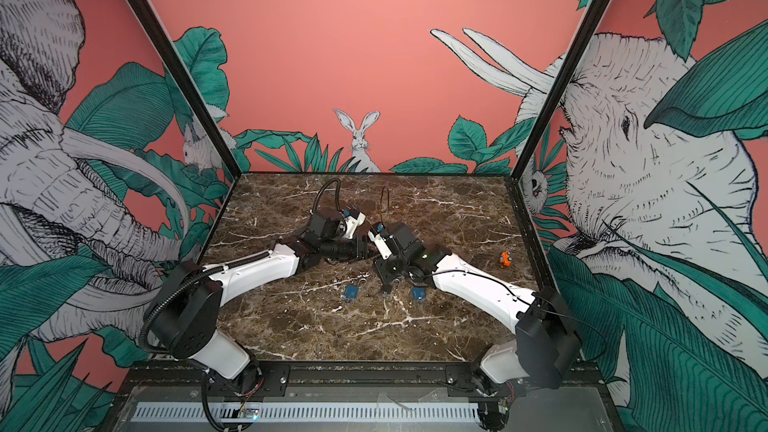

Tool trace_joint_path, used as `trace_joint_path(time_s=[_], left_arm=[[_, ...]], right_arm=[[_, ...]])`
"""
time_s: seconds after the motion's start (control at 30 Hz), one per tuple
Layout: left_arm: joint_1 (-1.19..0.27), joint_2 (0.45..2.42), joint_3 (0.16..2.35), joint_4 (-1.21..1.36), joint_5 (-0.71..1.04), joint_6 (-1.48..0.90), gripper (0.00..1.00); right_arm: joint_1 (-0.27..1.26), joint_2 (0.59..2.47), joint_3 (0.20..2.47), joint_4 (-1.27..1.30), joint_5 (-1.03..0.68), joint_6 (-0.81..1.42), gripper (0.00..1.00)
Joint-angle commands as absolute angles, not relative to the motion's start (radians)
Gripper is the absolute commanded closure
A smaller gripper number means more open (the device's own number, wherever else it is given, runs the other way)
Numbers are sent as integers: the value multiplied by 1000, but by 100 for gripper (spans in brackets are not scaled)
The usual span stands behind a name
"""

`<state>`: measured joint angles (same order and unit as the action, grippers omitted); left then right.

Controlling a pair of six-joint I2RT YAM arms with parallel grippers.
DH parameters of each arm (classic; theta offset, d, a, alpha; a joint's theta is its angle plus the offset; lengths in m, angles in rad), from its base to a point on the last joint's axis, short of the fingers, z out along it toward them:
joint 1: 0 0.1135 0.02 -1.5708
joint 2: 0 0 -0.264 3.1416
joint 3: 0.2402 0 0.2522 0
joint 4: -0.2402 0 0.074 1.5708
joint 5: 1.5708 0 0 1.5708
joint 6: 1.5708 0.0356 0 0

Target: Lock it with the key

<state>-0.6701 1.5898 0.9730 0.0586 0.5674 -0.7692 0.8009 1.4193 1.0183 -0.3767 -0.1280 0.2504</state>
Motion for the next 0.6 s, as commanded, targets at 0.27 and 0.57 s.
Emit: trace_joint_path(time_s=[0.27,0.57], left_arm=[[-676,1617,968,95,594,-782,62],[-675,1623,963,120,594,-798,84]], right_arm=[[823,1417,1062,-336,-119,249,64],[824,1404,1055,-329,-113,246,63]])
